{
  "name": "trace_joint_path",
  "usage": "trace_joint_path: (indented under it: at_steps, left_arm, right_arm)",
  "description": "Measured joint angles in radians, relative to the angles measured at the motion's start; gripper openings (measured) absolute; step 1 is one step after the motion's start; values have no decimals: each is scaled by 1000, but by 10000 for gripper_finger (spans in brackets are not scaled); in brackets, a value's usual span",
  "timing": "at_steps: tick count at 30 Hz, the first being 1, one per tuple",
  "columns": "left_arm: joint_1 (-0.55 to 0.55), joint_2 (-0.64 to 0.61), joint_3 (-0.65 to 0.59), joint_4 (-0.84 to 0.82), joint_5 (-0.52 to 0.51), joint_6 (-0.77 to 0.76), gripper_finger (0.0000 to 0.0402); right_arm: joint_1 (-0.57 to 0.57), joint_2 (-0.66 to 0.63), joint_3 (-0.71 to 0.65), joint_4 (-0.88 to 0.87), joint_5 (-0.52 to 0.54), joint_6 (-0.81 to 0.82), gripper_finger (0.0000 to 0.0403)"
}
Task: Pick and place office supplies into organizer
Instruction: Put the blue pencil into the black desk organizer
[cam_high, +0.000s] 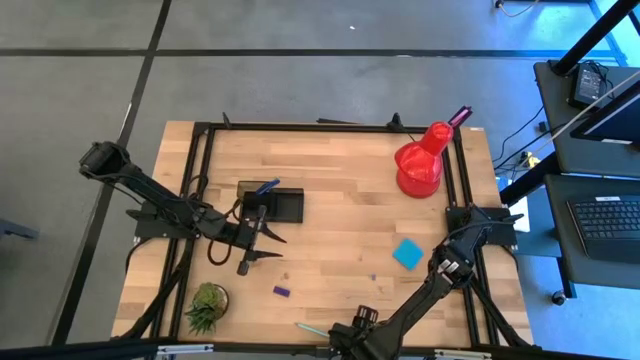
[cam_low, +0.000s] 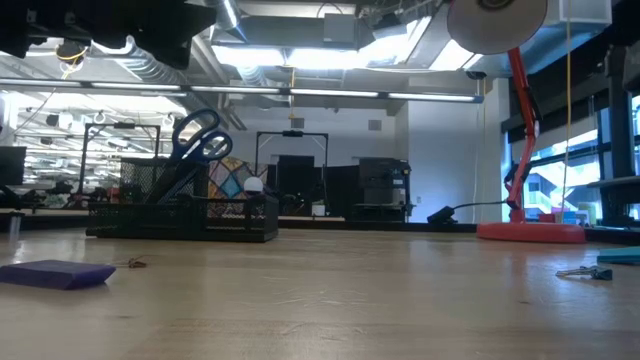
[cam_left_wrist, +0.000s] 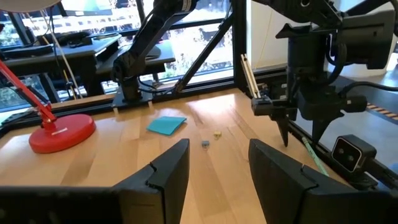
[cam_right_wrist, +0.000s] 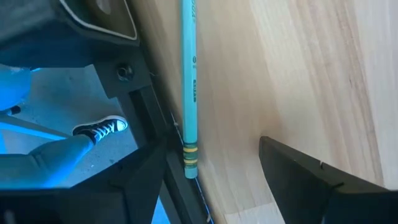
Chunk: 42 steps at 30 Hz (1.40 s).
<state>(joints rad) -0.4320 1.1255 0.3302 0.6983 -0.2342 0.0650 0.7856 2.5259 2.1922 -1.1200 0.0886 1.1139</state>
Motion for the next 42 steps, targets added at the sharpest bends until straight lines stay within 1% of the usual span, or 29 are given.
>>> trace_joint_path:
  at_steps: [14, 18, 25, 30, 33, 37, 42]
  left_arm:
    - [0, 0, 0, 0, 0, 0, 159]
    - [0, 0, 0, 0, 0, 0, 159]
    - [0, 0, 0, 0, 0, 0, 159]
    - [0, 0, 0, 0, 0, 0, 159]
    - [0, 0, 0, 0, 0, 0, 159]
    - [0, 0, 0, 0, 0, -1, 159]
    - [0, 0, 0, 0, 0, -3, 159]
  right_arm:
    - [6, 4, 7, -23, -1, 31, 258]
    - [6, 5, 7, -46, -4, 64, 244]
    - [7, 5, 5, -87, -11, 59, 203]
    - [7, 5, -2, -95, 5, 56, 181]
    - [8, 5, -3, -92, 38, 23, 173]
    - [6, 5, -3, -94, 37, -46, 171]
    - [3, 5, -2, -105, 28, -43, 171]
